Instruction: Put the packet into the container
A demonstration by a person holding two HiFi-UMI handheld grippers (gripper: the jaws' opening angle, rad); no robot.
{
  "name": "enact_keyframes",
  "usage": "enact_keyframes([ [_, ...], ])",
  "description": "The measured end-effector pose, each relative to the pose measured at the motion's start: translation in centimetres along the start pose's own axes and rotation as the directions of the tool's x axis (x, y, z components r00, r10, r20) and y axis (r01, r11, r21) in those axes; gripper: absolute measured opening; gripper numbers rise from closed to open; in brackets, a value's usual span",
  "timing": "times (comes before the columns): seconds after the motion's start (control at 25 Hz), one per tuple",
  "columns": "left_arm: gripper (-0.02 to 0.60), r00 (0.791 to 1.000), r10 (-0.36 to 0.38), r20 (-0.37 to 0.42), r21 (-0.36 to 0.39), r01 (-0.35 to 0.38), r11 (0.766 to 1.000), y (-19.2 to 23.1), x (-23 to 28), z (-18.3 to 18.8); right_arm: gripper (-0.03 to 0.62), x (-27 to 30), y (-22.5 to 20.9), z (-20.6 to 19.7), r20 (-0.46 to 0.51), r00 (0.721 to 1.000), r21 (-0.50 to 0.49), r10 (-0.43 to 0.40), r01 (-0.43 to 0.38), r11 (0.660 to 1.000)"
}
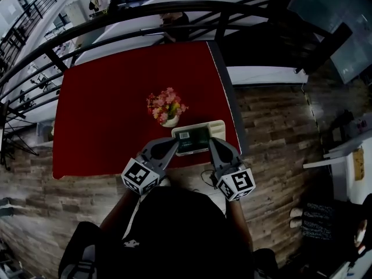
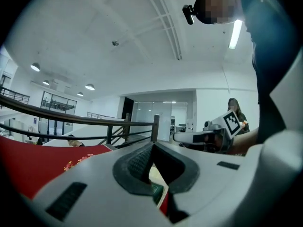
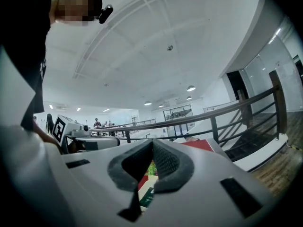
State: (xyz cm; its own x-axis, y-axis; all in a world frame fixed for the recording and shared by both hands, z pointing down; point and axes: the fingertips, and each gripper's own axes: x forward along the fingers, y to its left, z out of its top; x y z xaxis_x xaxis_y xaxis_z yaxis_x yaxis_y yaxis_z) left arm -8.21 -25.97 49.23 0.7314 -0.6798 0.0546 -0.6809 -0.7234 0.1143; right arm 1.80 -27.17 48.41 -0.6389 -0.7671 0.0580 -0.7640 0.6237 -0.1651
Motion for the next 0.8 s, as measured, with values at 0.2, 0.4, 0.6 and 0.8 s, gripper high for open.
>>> enact_keyframes([
  [0.2, 0.009, 1.000, -0.009, 0.003, 0.001, 0.009, 1.000, 0.0, 0.1, -0.1, 0.020, 0.5, 0.7, -0.1, -0.018, 1.000, -0.045, 0.009, -0.010, 0.999],
  [0.4, 0.009, 1.000, 0.008, 0.007, -0.006, -0.008, 1.000, 0.4, -0.1, 0.0, 0.020, 0.5, 1.1, -0.2, -0.021, 1.000, -0.048, 0.018, -0.019, 0.999],
  [0.6, 0.009, 1.000, 0.013, 0.013, 0.002, -0.013, 1.000, 0.4, -0.4, 0.4, 0.020, 0.4, 1.2, -0.2, -0.021, 1.000, -0.045, 0.022, -0.023, 0.999],
  [0.8, 0.009, 1.000, 0.016, 0.009, -0.012, -0.016, 1.000, 0.2, -0.5, 0.6, 0.020, 0.4, 1.7, 0.1, -0.021, 0.999, -0.067, 0.035, -0.037, 0.997],
])
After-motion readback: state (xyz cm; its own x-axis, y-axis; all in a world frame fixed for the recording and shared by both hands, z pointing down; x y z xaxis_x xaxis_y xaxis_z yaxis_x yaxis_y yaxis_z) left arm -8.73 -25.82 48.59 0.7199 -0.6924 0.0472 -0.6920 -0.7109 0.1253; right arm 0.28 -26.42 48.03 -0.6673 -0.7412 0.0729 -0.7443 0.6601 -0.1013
